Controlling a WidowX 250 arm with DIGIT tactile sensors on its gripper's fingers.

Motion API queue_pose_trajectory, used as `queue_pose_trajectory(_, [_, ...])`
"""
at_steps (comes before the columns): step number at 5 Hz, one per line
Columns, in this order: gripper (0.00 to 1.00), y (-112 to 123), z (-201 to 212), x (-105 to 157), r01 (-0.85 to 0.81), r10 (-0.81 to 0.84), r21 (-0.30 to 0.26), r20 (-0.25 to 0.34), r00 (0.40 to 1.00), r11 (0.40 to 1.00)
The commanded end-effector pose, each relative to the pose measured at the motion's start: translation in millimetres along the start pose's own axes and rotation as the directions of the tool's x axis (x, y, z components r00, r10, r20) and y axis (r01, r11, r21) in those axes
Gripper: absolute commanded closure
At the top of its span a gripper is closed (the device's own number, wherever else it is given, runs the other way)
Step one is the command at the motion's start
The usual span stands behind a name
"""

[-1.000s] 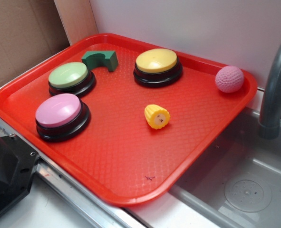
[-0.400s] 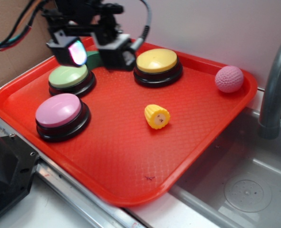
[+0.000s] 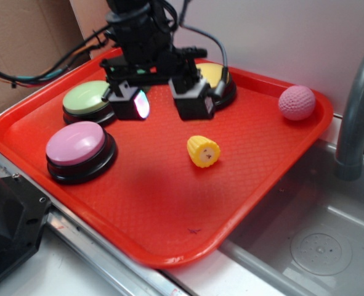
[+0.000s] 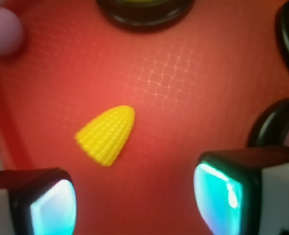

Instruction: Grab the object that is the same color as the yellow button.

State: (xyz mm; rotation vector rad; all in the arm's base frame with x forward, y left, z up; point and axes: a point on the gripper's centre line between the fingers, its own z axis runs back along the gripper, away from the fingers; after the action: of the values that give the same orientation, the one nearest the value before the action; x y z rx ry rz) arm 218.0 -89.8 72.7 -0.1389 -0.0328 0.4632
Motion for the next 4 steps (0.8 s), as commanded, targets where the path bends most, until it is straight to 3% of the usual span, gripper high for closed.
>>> queue_pose_trajectory(1, [0.00, -15, -43, 18, 0.065, -0.065, -0.033, 0.014, 0.998, 0.997])
queue_pose_trajectory(2, [1.00, -15, -50, 18, 0.053, -0.053, 0.011, -0.001, 0.999, 0.999])
queue_pose_trajectory(4, [1.00, -8, -14, 15, 0.146, -0.144, 0.022, -0.055, 0.988, 0.989])
